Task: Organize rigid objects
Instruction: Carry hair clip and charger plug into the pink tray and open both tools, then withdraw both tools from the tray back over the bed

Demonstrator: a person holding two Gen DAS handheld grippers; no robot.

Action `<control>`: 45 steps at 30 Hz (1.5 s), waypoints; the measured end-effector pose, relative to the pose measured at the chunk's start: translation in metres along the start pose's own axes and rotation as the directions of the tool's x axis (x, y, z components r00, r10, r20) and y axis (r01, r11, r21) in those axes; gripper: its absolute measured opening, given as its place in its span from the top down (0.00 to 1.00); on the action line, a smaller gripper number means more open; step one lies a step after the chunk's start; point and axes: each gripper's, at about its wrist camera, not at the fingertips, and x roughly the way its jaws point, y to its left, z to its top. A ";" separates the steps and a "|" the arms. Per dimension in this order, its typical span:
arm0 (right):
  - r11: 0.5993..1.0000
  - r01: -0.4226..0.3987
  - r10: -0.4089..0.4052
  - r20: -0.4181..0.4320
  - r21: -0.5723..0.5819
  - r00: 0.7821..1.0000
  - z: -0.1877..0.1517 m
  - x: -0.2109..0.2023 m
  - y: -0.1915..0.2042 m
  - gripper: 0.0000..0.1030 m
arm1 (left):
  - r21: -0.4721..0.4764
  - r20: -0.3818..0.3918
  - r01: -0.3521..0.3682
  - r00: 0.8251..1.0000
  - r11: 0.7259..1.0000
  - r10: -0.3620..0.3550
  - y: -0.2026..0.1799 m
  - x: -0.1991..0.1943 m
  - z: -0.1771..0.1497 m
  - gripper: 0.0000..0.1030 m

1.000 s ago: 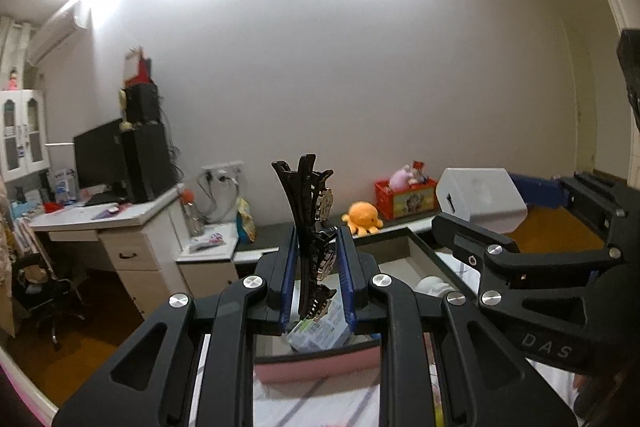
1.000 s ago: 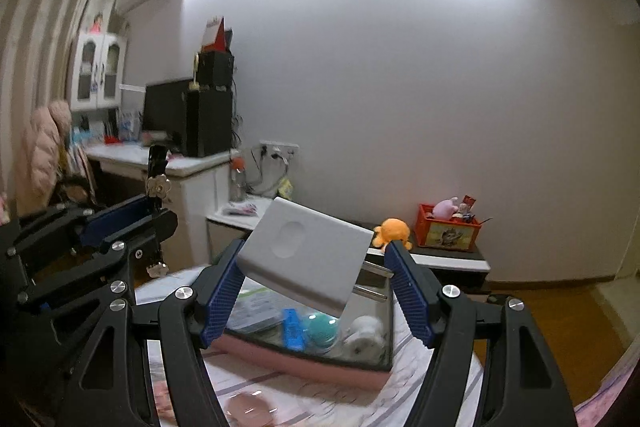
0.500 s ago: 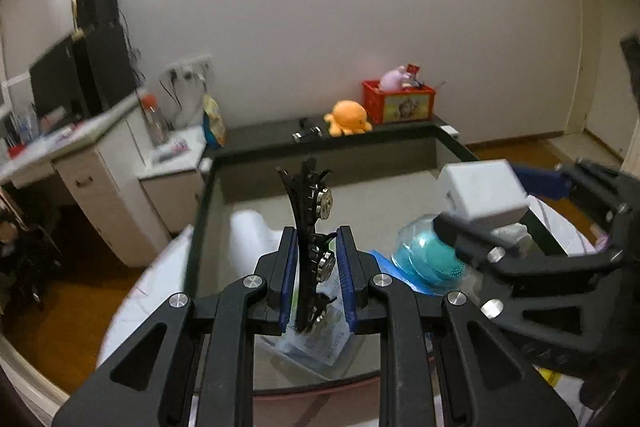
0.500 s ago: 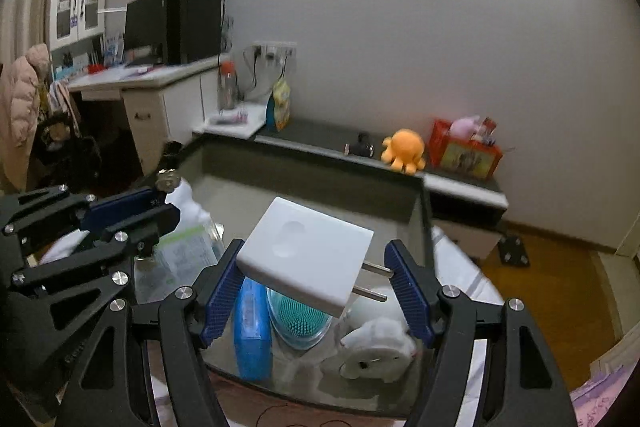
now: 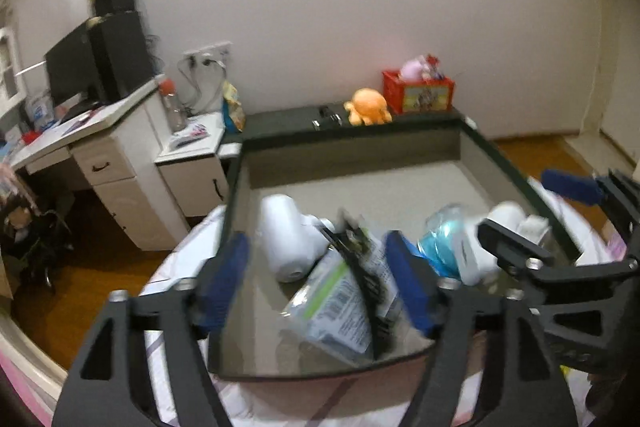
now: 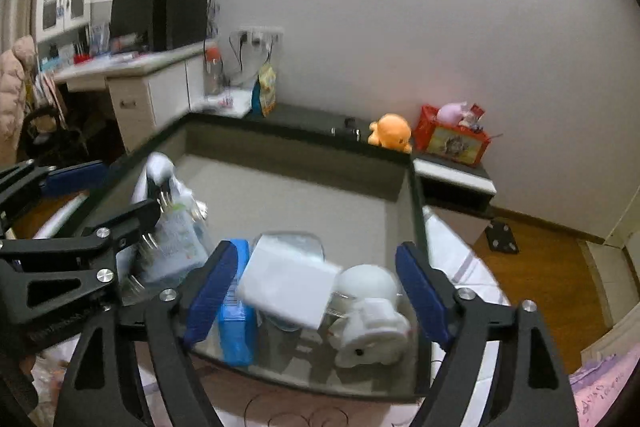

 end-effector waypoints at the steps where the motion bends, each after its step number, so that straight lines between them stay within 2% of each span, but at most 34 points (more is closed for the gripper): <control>1: 1.000 -0.012 0.011 0.014 0.012 1.000 0.001 -0.009 -0.001 0.19 | -0.014 0.020 0.004 1.000 1.000 -0.004 0.004 -0.009 0.000 0.19; 3: 0.999 -0.026 0.025 0.056 0.019 0.998 0.003 -0.034 0.000 0.19 | -0.026 0.057 0.029 0.998 0.999 -0.027 0.008 -0.034 0.002 0.19; 6: 0.999 -0.023 0.020 0.137 0.023 0.990 0.002 -0.075 0.005 0.19 | -0.022 0.135 0.010 0.991 1.000 -0.007 0.010 -0.075 0.000 0.12; 9: 0.999 -0.038 0.031 0.205 0.029 0.978 -0.004 -0.116 0.009 0.19 | -0.031 0.218 -0.004 0.976 1.000 0.010 0.011 -0.122 -0.010 0.07; 12: 0.998 -0.055 0.045 0.264 0.032 0.963 -0.014 -0.155 0.014 0.19 | -0.051 0.287 -0.034 0.957 0.998 0.047 0.010 -0.164 -0.023 0.00; 14: 0.997 -0.062 0.049 0.294 0.036 0.954 -0.021 -0.178 0.018 0.19 | -0.061 0.332 -0.046 0.941 0.997 0.064 0.010 -0.190 -0.032 0.00; 17: 0.996 -0.079 0.057 0.345 0.049 0.937 -0.037 -0.213 0.024 0.19 | -0.065 0.410 -0.083 0.906 0.994 0.102 0.005 -0.232 -0.051 0.00; 20: 0.997 -0.060 0.039 0.378 0.043 0.925 -0.051 -0.236 0.031 0.19 | -0.047 0.449 -0.109 0.886 0.993 0.119 0.000 -0.258 -0.066 0.00; 24: 0.998 -0.045 0.019 0.422 0.052 0.907 -0.077 -0.263 0.039 0.19 | -0.052 0.451 -0.109 0.885 0.993 0.120 -0.006 -0.281 -0.087 0.00; 26: 0.996 -0.062 0.028 0.421 0.066 0.907 -0.090 -0.269 0.041 0.19 | -0.056 0.445 -0.101 0.888 0.993 0.116 -0.007 -0.288 -0.098 0.00; 30: 0.997 -0.042 0.011 0.426 0.064 0.904 -0.109 -0.276 0.050 0.19 | -0.072 0.411 -0.089 0.905 0.993 0.111 -0.006 -0.290 -0.119 0.00; 33: 0.998 -0.035 0.010 0.407 0.056 0.914 -0.117 -0.275 0.054 0.19 | -0.073 0.380 -0.066 0.921 0.995 0.089 -0.003 -0.285 -0.130 0.00; 39: 0.998 -0.033 0.010 0.376 0.054 0.927 -0.130 -0.264 0.056 0.19 | -0.057 0.350 -0.077 0.932 0.995 0.092 -0.007 -0.275 -0.143 0.00; 45: 0.997 -0.022 -0.003 0.320 0.075 0.947 -0.145 -0.245 0.050 0.19 | -0.039 0.282 -0.054 0.957 0.998 0.063 -0.014 -0.250 -0.153 0.00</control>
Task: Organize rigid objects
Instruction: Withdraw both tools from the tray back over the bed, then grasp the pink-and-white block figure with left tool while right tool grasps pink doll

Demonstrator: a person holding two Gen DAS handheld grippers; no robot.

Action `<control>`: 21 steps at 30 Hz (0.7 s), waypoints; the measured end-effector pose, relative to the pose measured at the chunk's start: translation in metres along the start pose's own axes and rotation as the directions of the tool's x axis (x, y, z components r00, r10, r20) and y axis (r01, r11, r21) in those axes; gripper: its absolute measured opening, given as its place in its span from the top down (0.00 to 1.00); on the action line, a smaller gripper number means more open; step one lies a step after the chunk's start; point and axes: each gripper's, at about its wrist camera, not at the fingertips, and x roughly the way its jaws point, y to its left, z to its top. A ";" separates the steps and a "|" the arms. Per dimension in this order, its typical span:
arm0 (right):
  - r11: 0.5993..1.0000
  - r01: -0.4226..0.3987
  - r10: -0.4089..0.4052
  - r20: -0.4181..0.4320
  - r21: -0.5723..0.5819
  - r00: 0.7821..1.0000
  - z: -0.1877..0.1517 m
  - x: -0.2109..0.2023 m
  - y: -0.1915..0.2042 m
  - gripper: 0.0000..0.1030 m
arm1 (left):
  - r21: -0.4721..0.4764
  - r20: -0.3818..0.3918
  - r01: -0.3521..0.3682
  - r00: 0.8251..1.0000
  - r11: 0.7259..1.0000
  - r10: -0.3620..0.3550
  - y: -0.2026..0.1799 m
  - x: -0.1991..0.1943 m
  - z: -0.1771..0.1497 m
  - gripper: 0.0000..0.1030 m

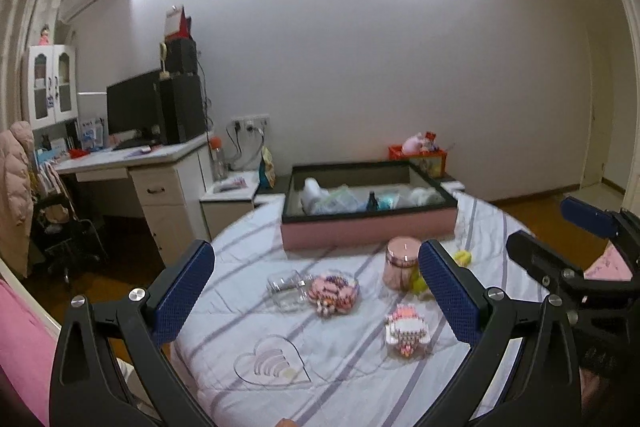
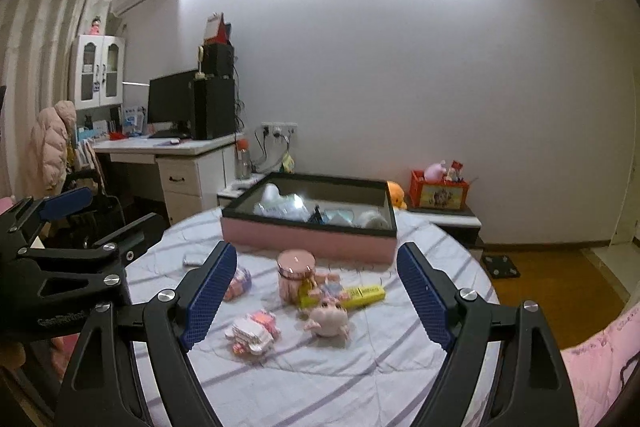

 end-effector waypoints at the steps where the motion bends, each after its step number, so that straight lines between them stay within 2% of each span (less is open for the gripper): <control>1: 1.000 0.012 -0.012 -0.017 0.004 1.000 -0.004 0.004 -0.003 0.19 | 0.004 -0.010 0.002 1.000 1.000 -0.002 -0.001 0.003 -0.003 0.00; 7: 0.997 0.068 -0.061 -0.134 0.046 0.989 -0.029 0.034 -0.029 0.19 | -0.010 -0.144 0.079 0.986 0.997 -0.080 -0.018 0.039 -0.029 0.00; 11: 0.995 0.080 -0.068 -0.190 0.057 0.979 -0.042 0.052 -0.041 0.19 | 0.022 -0.213 0.077 0.974 0.997 -0.071 -0.034 0.061 -0.040 0.00; 14: 0.993 0.084 -0.065 -0.215 0.079 0.974 -0.048 0.062 -0.051 0.19 | 0.041 -0.280 0.070 0.958 0.997 -0.055 -0.044 0.080 -0.048 0.00; 17: 0.991 0.086 -0.058 -0.243 0.103 0.968 -0.053 0.073 -0.061 0.19 | 0.036 -0.337 0.092 0.939 0.995 -0.075 -0.052 0.097 -0.055 0.00; 20: 0.989 0.085 -0.053 -0.254 0.118 0.966 -0.056 0.080 -0.067 0.19 | 0.065 -0.390 0.066 0.920 0.996 -0.036 -0.059 0.111 -0.061 0.00; 21: 0.989 0.086 -0.053 -0.256 0.120 0.965 -0.056 0.082 -0.067 0.19 | 0.068 -0.390 0.066 0.920 0.996 -0.034 -0.060 0.112 -0.062 0.00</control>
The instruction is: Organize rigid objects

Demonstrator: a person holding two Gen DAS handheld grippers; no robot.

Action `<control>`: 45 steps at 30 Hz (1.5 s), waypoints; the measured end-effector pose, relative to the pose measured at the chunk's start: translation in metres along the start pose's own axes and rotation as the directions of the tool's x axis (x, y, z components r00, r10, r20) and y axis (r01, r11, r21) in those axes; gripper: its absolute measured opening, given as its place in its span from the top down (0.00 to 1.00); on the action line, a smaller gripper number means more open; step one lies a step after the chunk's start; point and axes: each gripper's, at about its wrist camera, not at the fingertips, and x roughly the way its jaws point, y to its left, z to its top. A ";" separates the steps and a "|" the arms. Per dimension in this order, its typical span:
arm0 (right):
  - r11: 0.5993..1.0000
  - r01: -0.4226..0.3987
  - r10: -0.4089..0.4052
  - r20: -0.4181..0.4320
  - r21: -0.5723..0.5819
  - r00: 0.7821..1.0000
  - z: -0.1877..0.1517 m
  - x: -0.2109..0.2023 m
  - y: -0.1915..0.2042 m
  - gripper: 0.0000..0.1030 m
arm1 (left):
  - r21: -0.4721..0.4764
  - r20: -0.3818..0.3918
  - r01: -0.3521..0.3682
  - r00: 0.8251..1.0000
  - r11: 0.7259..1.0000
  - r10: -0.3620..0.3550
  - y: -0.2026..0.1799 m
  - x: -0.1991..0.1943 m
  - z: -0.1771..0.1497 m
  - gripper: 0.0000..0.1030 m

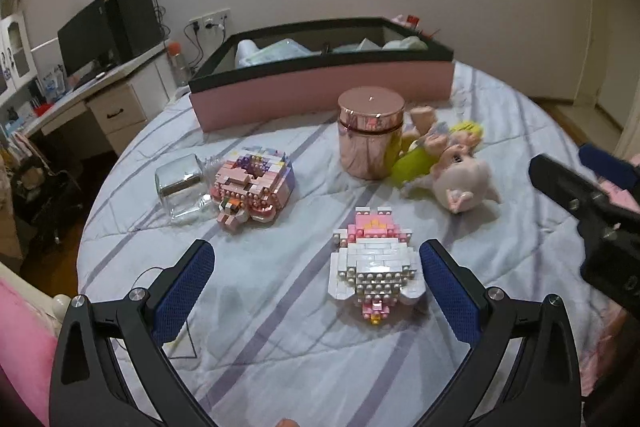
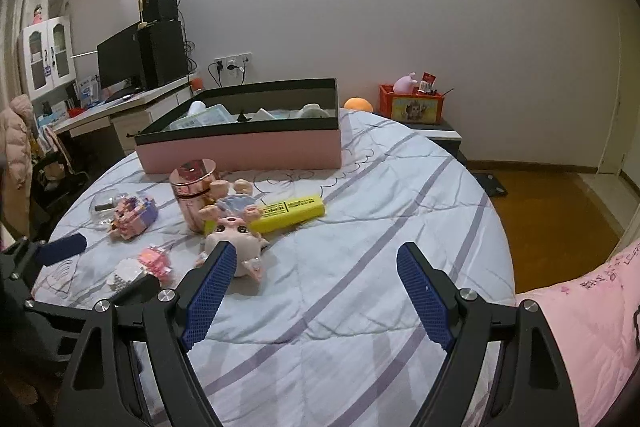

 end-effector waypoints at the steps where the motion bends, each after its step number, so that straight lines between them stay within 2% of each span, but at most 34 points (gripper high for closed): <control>1: 1.000 0.001 -0.001 -0.003 0.000 1.000 0.000 0.001 -0.001 0.19 | 0.004 -0.005 0.000 1.000 1.000 0.000 -0.001 0.001 0.001 0.01; 4: 1.000 -0.002 0.002 -0.013 0.007 1.000 0.001 0.007 -0.004 0.19 | 0.041 -0.043 0.013 0.999 0.999 -0.011 -0.007 0.009 0.003 0.20; 6: 1.000 -0.003 0.003 -0.019 0.012 1.000 0.002 0.010 -0.005 0.19 | 0.059 -0.068 0.025 0.997 0.998 -0.021 -0.010 0.013 0.003 0.45; 8: 1.000 -0.004 0.004 -0.023 0.014 1.000 0.004 0.012 -0.005 0.19 | 0.057 -0.065 0.048 0.997 0.997 -0.044 -0.010 0.011 0.005 0.57; 13: 1.000 -0.017 0.016 -0.055 -0.009 0.998 0.007 0.019 0.003 0.19 | 0.042 -0.059 0.079 0.995 0.996 -0.076 0.000 0.004 0.002 0.57; 21: 0.994 -0.099 0.091 -0.145 -0.049 0.985 0.018 0.043 0.038 0.19 | -0.011 -0.037 0.037 0.999 0.999 -0.037 0.037 -0.012 -0.001 0.57; 25: 0.989 -0.143 0.133 -0.209 -0.032 0.969 0.021 0.061 0.049 0.19 | -0.030 -0.035 0.034 0.999 0.999 -0.035 0.050 -0.015 -0.002 0.57; 26: 0.990 -0.136 0.125 -0.221 -0.036 0.967 0.022 0.064 0.050 0.24 | -0.032 -0.035 0.034 0.999 0.999 -0.035 0.052 -0.015 -0.003 0.57; 27: 0.990 -0.135 0.125 -0.224 -0.030 0.967 0.021 0.065 0.050 0.34 | -0.035 -0.037 0.032 0.999 0.999 -0.033 0.054 -0.015 -0.003 0.57; 28: 0.990 -0.138 0.129 -0.236 -0.021 0.963 0.021 0.067 0.048 0.54 | -0.039 -0.039 0.033 0.999 0.999 -0.034 0.055 -0.015 -0.003 0.57; 29: 0.988 -0.155 0.150 -0.248 -0.002 0.957 0.020 0.070 0.045 0.57 | -0.043 -0.039 0.035 0.999 0.998 -0.037 0.056 -0.014 -0.004 0.57; 33: 0.985 -0.171 0.166 -0.253 0.003 0.953 0.019 0.065 0.041 0.58 | -0.050 -0.039 0.042 0.998 0.998 -0.044 0.056 -0.014 -0.004 0.57; 42: 0.994 -0.108 0.099 -0.258 -0.021 0.961 -0.003 0.022 0.031 0.58 | -0.051 -0.032 0.047 0.998 0.998 -0.048 0.050 -0.019 -0.006 0.57; 45: 0.994 -0.109 0.103 -0.242 -0.010 0.965 -0.007 0.018 0.027 0.57 | -0.044 -0.034 0.055 0.998 0.998 -0.056 0.045 -0.019 -0.006 0.57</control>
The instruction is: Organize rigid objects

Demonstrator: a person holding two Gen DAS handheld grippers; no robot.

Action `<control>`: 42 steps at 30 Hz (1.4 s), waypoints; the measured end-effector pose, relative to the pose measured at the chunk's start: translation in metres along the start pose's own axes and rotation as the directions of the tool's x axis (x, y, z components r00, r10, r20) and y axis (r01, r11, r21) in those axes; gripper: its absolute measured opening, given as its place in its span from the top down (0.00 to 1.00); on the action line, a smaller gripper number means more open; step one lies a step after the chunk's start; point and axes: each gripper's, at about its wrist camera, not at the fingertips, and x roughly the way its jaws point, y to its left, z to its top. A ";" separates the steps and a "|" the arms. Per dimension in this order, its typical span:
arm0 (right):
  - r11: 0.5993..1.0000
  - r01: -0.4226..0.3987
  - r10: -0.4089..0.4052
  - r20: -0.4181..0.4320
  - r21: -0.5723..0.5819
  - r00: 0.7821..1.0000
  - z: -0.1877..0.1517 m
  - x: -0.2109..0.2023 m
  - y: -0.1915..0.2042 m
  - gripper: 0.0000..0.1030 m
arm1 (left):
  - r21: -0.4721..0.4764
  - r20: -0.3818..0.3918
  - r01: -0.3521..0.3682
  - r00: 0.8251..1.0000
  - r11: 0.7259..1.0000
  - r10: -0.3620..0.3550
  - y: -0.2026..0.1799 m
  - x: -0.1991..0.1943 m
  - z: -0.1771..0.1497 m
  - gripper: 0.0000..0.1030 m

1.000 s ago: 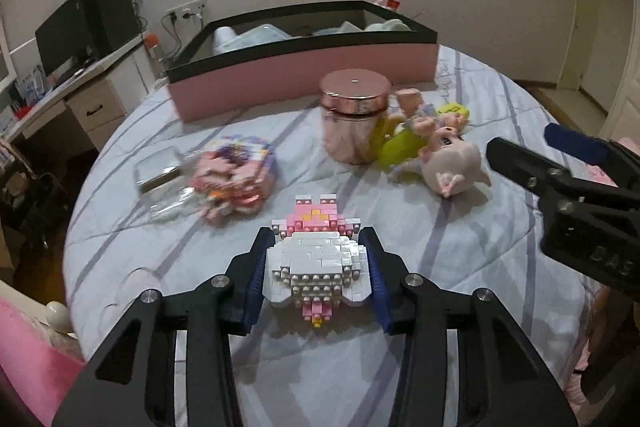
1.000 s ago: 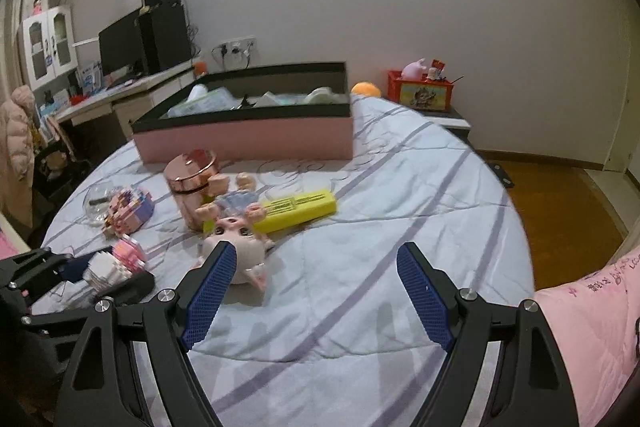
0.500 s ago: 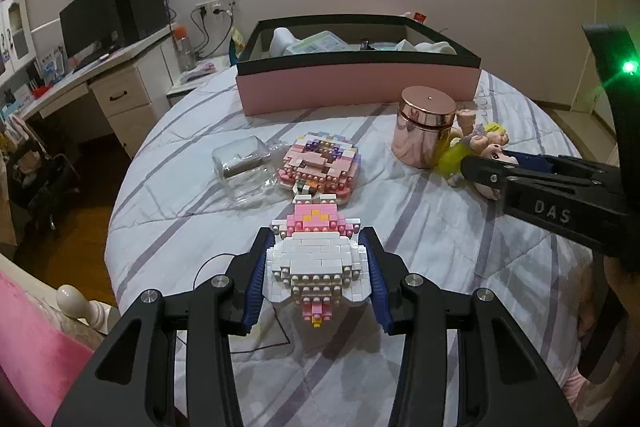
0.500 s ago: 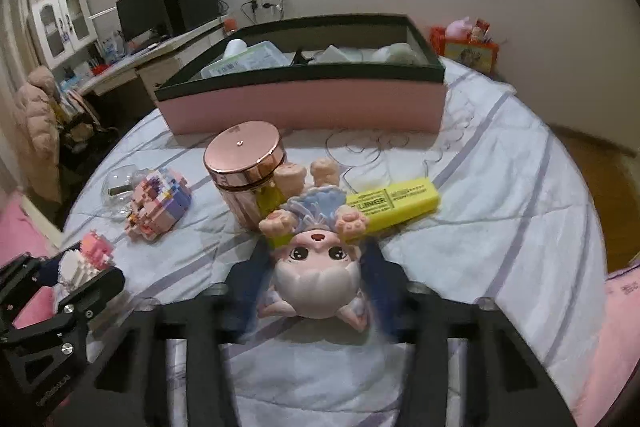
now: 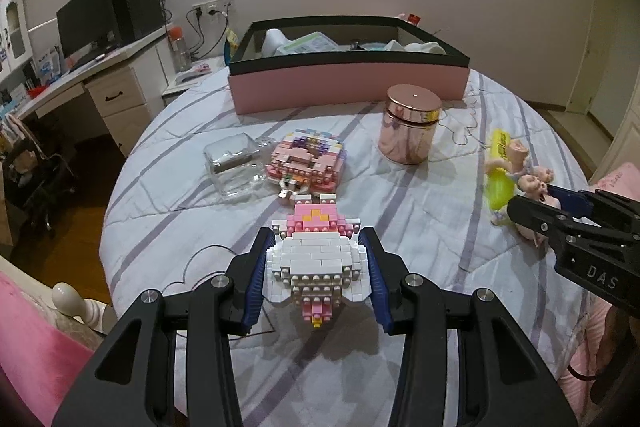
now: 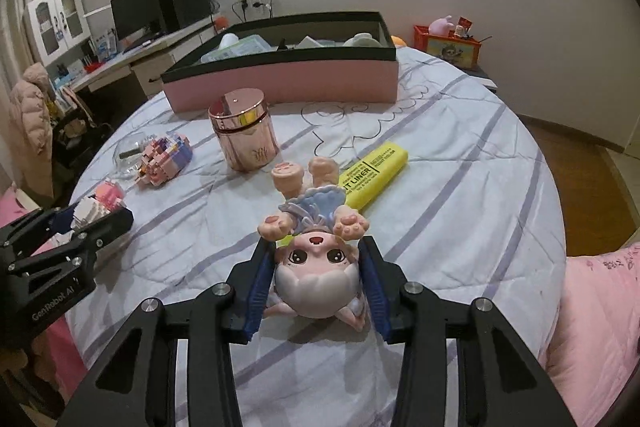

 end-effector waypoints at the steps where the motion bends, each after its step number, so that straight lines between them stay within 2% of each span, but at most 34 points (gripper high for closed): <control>1: 1.000 -0.004 0.004 -0.001 0.000 1.000 0.000 0.000 -0.002 0.57 | 0.003 -0.001 0.003 1.000 1.000 -0.003 -0.001 0.000 0.000 0.57; 3: 1.000 -0.013 0.013 0.014 0.009 1.000 0.003 0.000 -0.003 0.53 | 0.011 -0.001 0.004 1.000 1.000 -0.004 -0.003 -0.001 0.000 0.57; 4: 1.000 -0.015 0.015 0.018 0.010 1.000 0.004 0.001 -0.004 0.46 | 0.012 0.000 0.003 1.000 1.000 -0.003 -0.003 -0.002 0.000 0.57; 6: 1.000 -0.019 0.019 0.021 0.014 1.000 0.007 0.004 -0.005 0.44 | 0.015 -0.001 0.005 1.000 1.000 -0.005 -0.003 -0.002 0.000 0.57; 9: 1.000 -0.022 0.022 0.007 0.003 1.000 0.009 0.011 -0.005 0.45 | 0.004 0.004 0.000 1.000 1.000 0.000 -0.003 -0.002 0.000 0.57; 10: 1.000 -0.020 0.020 0.003 -0.003 1.000 0.008 0.013 -0.004 0.52 | 0.002 0.005 -0.001 1.000 1.000 0.001 -0.002 -0.002 0.001 0.57; 11: 0.999 -0.041 0.041 0.007 -0.002 0.999 0.007 0.013 -0.004 0.55 | -0.002 0.009 -0.002 1.000 1.000 0.002 -0.002 -0.002 0.000 0.57; 13: 0.999 -0.032 0.032 0.023 -0.007 0.999 0.006 0.010 -0.002 0.58 | -0.008 0.020 -0.001 1.000 1.000 0.001 0.000 -0.004 0.001 0.57; 21: 0.998 -0.051 0.054 0.162 -0.025 0.985 0.019 -0.027 0.010 0.58 | -0.023 0.120 0.002 0.993 1.000 0.001 0.002 -0.029 0.016 0.57; 25: 0.997 -0.061 0.072 0.229 -0.056 0.971 0.028 -0.047 0.022 0.58 | -0.025 0.188 0.006 0.982 1.000 -0.001 0.000 -0.048 0.027 0.57; 29: 0.993 -0.065 0.093 0.322 -0.098 0.942 0.032 -0.070 0.037 0.58 | -0.037 0.265 -0.001 0.964 0.999 0.010 -0.003 -0.067 0.038 0.57; 30: 0.992 -0.063 0.098 0.355 -0.108 0.930 0.033 -0.077 0.040 0.58 | -0.036 0.283 -0.003 0.959 0.999 0.013 -0.004 -0.073 0.040 0.57; 32: 0.991 -0.041 0.086 0.369 -0.128 0.925 0.038 -0.082 0.046 0.58 | -0.034 0.315 -0.015 0.949 0.999 0.025 -0.006 -0.083 0.046 0.57; 37: 0.990 -0.028 0.088 0.438 -0.141 0.895 0.049 -0.098 0.054 0.58 | -0.023 0.383 -0.035 0.923 0.999 0.041 -0.013 -0.105 0.055 0.57; 42: 0.988 -0.020 0.090 0.460 -0.155 0.883 0.060 -0.106 0.059 0.58 | -0.024 0.412 -0.053 0.909 0.998 0.058 -0.012 -0.116 0.064 0.57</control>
